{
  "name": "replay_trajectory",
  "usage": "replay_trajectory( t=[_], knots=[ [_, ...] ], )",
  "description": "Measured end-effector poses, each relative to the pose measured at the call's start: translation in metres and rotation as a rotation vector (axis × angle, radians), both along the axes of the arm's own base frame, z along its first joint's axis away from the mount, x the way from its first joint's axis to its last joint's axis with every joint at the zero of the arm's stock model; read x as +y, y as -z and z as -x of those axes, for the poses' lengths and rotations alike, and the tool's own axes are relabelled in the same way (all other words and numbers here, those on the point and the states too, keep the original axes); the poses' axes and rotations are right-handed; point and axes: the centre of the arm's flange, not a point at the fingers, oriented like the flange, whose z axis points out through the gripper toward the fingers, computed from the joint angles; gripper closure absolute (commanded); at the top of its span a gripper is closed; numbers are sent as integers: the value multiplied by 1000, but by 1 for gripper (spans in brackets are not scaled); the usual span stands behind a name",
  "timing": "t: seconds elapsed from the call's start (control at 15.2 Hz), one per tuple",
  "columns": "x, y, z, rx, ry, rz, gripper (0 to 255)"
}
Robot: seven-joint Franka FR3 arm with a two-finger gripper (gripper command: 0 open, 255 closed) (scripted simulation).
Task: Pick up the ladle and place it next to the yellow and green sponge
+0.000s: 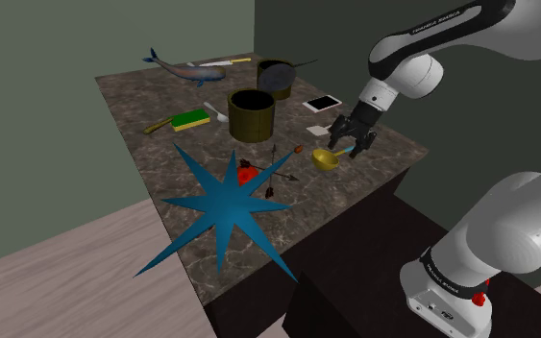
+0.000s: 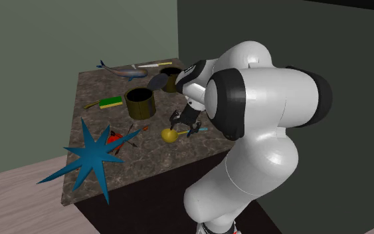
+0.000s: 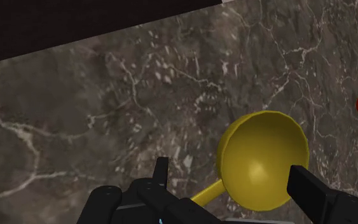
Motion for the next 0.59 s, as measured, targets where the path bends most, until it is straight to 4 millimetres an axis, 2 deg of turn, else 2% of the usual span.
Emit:
replay_trajectory(
  t=[0.26,0.59],
  knots=[
    [9,15,0,0,1,0,0],
    [10,17,0,0,1,0,0]
  ],
)
